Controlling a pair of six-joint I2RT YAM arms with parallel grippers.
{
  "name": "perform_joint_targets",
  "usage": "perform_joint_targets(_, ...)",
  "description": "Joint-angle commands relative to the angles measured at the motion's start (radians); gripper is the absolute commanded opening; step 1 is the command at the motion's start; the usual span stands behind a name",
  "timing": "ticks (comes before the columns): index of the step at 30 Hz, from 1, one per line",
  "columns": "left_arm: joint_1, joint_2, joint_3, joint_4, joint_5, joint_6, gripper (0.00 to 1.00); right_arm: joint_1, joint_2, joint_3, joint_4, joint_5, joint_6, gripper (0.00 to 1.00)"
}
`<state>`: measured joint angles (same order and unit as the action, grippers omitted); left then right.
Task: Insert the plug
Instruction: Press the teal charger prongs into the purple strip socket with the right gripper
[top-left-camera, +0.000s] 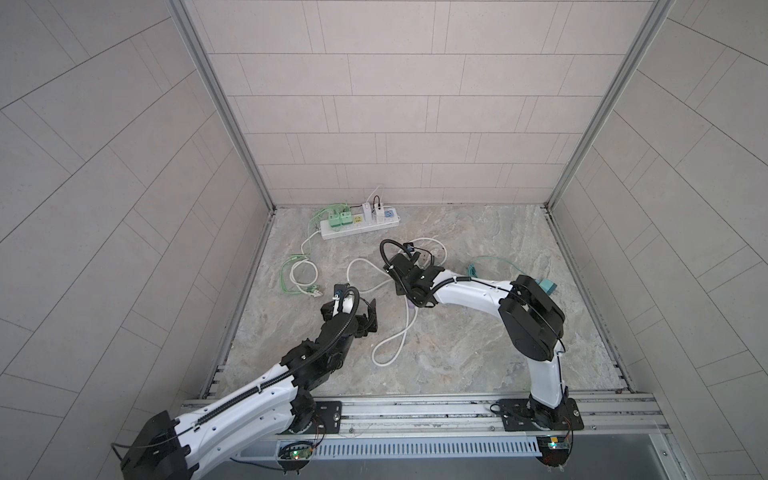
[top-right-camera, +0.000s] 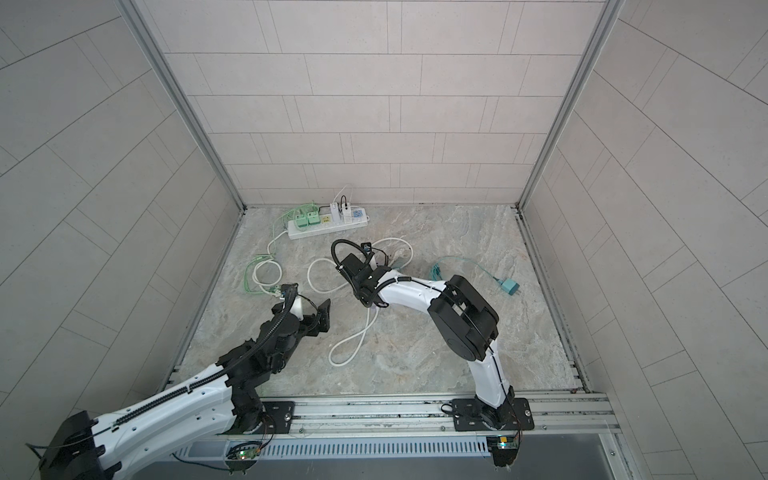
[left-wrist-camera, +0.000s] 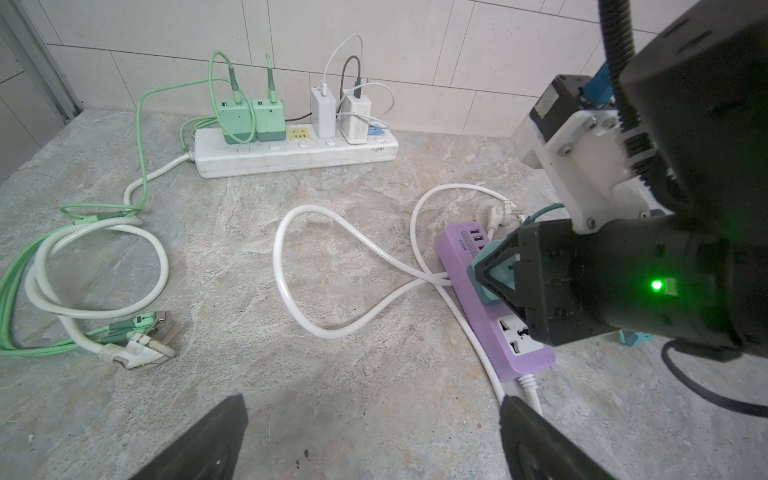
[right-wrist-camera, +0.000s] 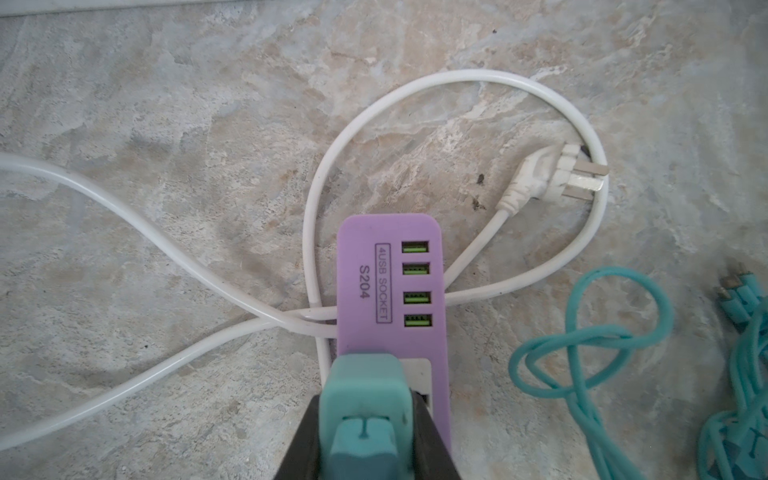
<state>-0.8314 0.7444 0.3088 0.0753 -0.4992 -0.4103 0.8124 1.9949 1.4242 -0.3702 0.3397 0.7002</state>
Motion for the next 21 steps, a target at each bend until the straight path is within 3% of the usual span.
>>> perform_joint_targets(1, -0.001, -0.003, 0.004, -0.019, -0.008, 0.016, 1.0, -0.055, 0.086, -0.046, -0.168, -0.081, -0.039, 0.15)
perform_joint_targets(10, -0.002, -0.003, -0.007, -0.032, -0.01, 0.01, 1.0, -0.077, 0.04, 0.088, -0.213, -0.109, -0.105, 0.3)
perform_joint_targets(21, -0.002, 0.013, -0.001, -0.031, -0.001, 0.008, 1.0, -0.083, -0.012, 0.062, -0.189, -0.171, -0.116, 0.46)
